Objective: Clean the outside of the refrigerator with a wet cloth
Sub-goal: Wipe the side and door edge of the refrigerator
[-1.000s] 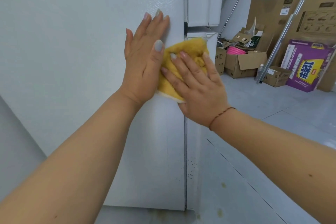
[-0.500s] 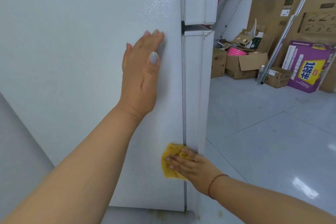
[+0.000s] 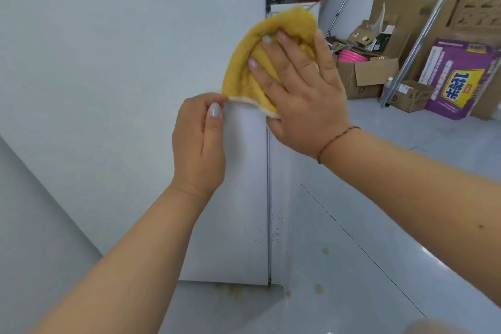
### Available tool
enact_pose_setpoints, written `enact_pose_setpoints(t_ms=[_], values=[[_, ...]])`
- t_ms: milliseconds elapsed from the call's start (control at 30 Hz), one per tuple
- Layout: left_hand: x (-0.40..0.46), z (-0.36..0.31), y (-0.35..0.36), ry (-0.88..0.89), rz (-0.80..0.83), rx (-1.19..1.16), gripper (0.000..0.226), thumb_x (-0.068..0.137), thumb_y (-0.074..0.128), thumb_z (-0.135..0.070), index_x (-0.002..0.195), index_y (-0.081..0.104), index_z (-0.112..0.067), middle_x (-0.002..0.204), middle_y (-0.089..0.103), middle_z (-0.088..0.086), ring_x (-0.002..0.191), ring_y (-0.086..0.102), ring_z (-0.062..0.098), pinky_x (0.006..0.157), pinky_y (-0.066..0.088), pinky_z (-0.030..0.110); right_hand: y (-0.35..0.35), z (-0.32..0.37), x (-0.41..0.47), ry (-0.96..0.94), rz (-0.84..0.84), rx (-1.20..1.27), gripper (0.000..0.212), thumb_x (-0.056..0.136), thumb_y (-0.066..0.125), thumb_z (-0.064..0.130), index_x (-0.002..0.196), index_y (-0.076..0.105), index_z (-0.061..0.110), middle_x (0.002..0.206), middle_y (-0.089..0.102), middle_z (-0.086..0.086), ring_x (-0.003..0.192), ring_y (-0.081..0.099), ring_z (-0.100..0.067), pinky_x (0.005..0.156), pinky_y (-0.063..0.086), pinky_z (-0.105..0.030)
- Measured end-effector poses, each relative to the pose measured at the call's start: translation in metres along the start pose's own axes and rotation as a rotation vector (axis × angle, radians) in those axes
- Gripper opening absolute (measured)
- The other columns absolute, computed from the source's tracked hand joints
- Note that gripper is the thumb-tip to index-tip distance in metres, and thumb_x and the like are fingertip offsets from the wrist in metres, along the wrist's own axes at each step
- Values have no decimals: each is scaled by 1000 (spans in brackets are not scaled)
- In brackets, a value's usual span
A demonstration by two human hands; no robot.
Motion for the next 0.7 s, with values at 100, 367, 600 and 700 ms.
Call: enact_pose_setpoints(t_ms=[100, 367, 600, 700], values=[[-11, 10, 1, -53, -11, -24, 31, 99, 31, -37, 96, 59, -25, 91, 59, -13, 90, 59, 21, 78, 51, 51, 7, 14, -16, -5, -22, 26, 52, 92, 48, 31, 139, 47, 8, 144, 42, -21, 136, 37, -38, 113, 22, -56], [-85, 76, 28, -374, 151, -17, 40, 99, 31, -41, 85, 63, -21, 76, 63, -10, 72, 61, 8, 70, 52, 36, 50, 82, -131, -177, 240, 59, 69, 85, 55, 36, 147, 35, 12, 152, 30, -16, 142, 25, -31, 118, 12, -46], [-167, 144, 49, -887, 221, 3, 51, 103, 33, -42, 80, 68, -13, 80, 71, 5, 72, 68, 20, 75, 56, 40, 78, 138, -225, -259, 470, 165, 72, 84, 51, 46, 147, 35, 16, 154, 28, -8, 142, 23, -24, 120, 4, -41], [-210, 173, 64, -1191, 280, -84, 52, 103, 31, -46, 81, 65, -14, 88, 70, 12, 76, 66, 24, 73, 54, 38, 93, 163, -266, -294, 600, 206, 77, 80, 57, 53, 145, 38, 17, 152, 34, -4, 141, 23, -23, 120, 0, -41]])
Point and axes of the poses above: each hand's wrist, its own x-axis towards the middle knuckle, its own y-axis out of the palm, z = x × y, the point moved 8 cm from there along x, towards the middle knuckle
